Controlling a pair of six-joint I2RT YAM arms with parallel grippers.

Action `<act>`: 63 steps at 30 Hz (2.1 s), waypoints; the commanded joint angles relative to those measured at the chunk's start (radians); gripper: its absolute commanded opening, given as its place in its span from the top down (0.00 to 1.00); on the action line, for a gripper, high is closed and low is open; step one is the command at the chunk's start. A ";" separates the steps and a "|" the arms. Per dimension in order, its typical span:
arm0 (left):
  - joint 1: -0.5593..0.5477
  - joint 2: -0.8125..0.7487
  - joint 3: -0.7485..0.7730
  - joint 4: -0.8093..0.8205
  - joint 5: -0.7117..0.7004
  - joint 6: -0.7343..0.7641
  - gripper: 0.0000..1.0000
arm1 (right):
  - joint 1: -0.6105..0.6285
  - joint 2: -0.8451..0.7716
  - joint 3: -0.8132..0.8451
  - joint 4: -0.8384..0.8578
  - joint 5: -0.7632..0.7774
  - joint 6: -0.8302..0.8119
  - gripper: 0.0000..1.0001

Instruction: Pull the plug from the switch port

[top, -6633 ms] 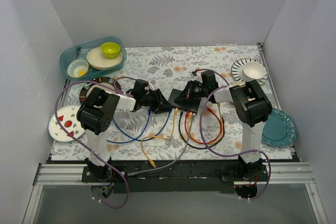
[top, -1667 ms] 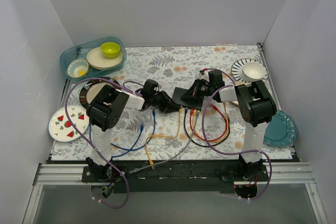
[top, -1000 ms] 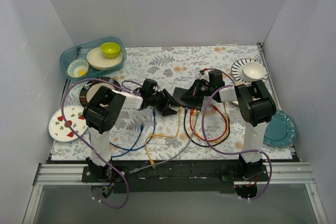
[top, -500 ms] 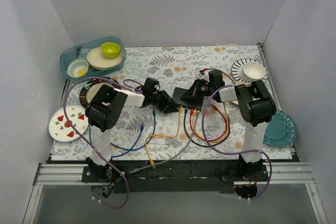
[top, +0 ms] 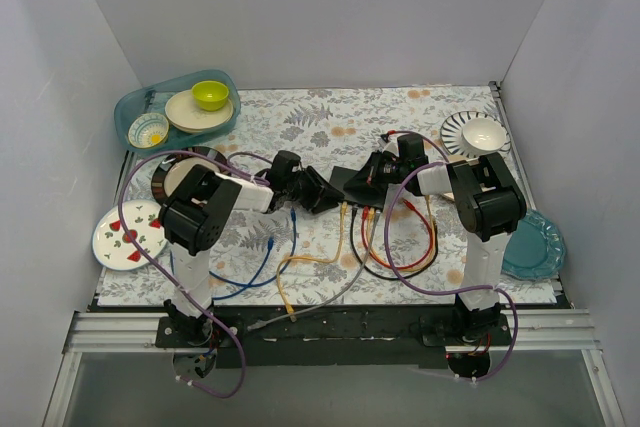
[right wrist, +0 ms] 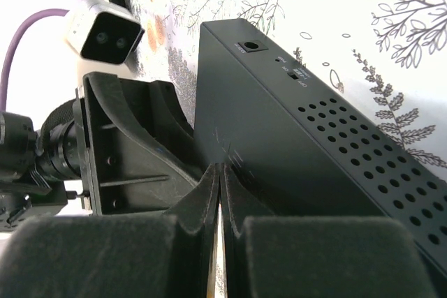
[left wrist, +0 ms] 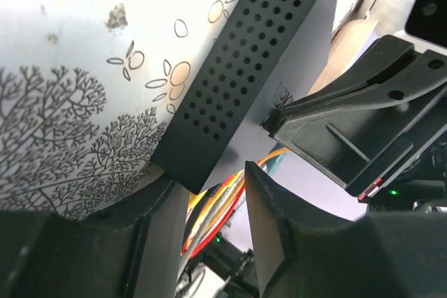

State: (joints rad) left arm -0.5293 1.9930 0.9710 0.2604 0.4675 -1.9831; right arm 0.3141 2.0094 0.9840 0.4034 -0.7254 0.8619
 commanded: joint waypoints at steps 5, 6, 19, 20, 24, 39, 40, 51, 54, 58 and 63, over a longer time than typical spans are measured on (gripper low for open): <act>-0.032 0.033 -0.045 -0.032 -0.279 0.116 0.64 | -0.004 0.057 -0.047 -0.090 0.092 -0.044 0.94; -0.037 0.039 -0.040 -0.032 -0.274 0.125 0.64 | -0.004 0.055 -0.047 -0.089 0.092 -0.046 0.94; -0.057 0.013 -0.074 -0.041 -0.214 0.250 0.64 | -0.007 0.058 -0.048 -0.087 0.092 -0.047 0.94; -0.060 0.012 -0.074 -0.043 -0.214 0.256 0.64 | -0.009 0.061 -0.047 -0.087 0.090 -0.047 0.94; -0.070 0.010 -0.072 -0.052 -0.221 0.274 0.64 | -0.007 0.060 -0.045 -0.090 0.093 -0.047 0.94; -0.075 -0.049 -0.121 -0.089 -0.199 0.322 0.59 | -0.010 0.061 -0.044 -0.094 0.096 -0.047 0.94; -0.074 -0.046 -0.120 -0.090 -0.199 0.322 0.59 | -0.010 0.064 -0.042 -0.094 0.096 -0.047 0.94; -0.075 0.047 -0.005 -0.191 -0.216 0.360 0.64 | -0.010 0.061 -0.044 -0.094 0.098 -0.046 0.94; -0.078 0.055 0.014 -0.207 -0.225 0.369 0.65 | -0.010 0.061 -0.044 -0.094 0.098 -0.046 0.94; -0.083 0.052 0.015 -0.219 -0.236 0.392 0.66 | -0.012 0.061 -0.044 -0.094 0.098 -0.047 0.94; -0.084 0.038 -0.017 -0.211 -0.240 0.408 0.68 | -0.010 0.066 -0.045 -0.090 0.095 -0.047 0.94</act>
State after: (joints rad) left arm -0.5999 1.9720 1.0145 0.2180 0.3473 -1.6646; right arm 0.3027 2.0113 0.9787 0.4236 -0.7208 0.8654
